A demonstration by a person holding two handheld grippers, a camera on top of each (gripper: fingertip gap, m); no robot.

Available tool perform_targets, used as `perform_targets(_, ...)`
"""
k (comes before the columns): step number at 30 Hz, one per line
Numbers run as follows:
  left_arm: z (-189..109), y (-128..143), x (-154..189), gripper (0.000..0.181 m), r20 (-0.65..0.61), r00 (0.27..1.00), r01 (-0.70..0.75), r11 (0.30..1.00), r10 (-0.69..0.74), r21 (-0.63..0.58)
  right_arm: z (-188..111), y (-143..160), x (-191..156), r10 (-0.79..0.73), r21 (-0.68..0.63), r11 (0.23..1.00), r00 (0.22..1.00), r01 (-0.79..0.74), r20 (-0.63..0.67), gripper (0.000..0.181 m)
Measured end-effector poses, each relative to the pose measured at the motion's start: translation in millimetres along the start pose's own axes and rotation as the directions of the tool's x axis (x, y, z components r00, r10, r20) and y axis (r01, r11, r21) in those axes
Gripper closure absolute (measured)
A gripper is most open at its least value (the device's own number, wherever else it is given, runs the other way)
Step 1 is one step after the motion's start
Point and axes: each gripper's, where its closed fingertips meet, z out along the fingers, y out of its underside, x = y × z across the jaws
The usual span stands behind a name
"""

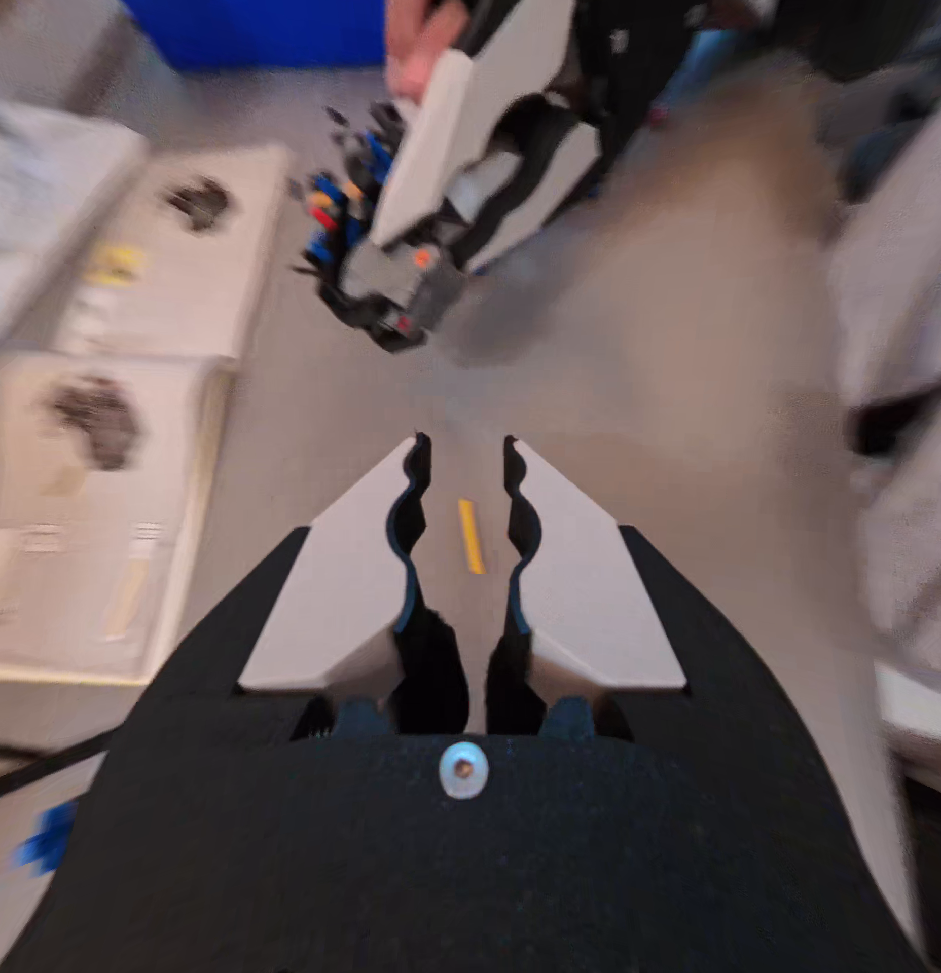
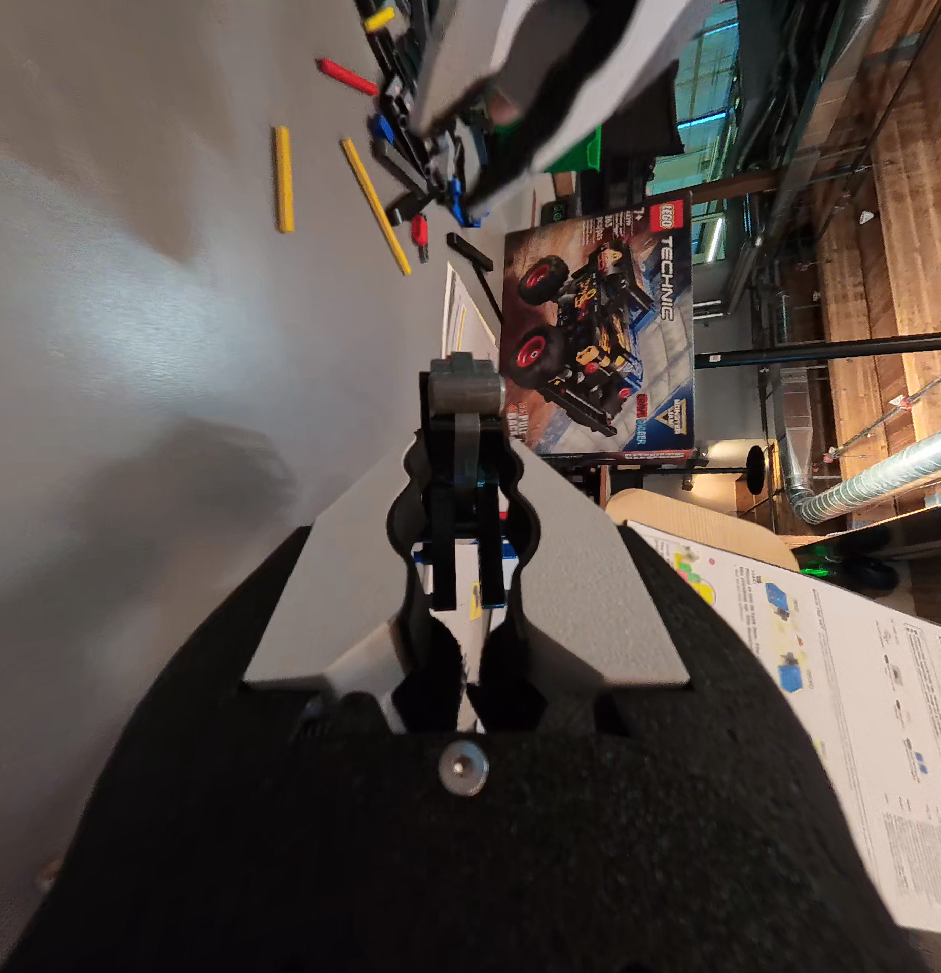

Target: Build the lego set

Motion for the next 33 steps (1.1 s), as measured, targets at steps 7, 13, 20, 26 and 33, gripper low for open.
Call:
perform_targets(7,12,62,6,0.158,-0.027,1.0,-0.003,0.94,-0.007,-0.342,-9,-3,-23,-0.034,0.031,0.999,0.999,0.034,-0.004,0.156)
perform_targets(13,25,63,-1,0.161,-0.013,0.996,0.079,0.939,-0.088,-0.335,-19,-18,-24,-0.064,0.066,0.996,0.998,0.065,-0.011,0.156)
perform_targets(20,34,65,0,0.165,-0.03,0.995,0.078,0.911,-0.098,-0.405,-23,-23,-23,-0.061,0.07,0.996,0.998,0.061,-0.003,0.156)
perform_targets(26,43,62,5,0.179,-0.036,0.991,0.108,0.919,-0.132,-0.379,-18,-15,-26,-0.041,0.051,0.998,0.999,0.04,0.011,0.156)
perform_targets(33,35,0,-3,0.18,0.152,0.988,-0.014,1.0,0.015,-0.005,-15,-7,-18,0.041,0.035,0.999,0.999,-0.04,-0.008,0.156)
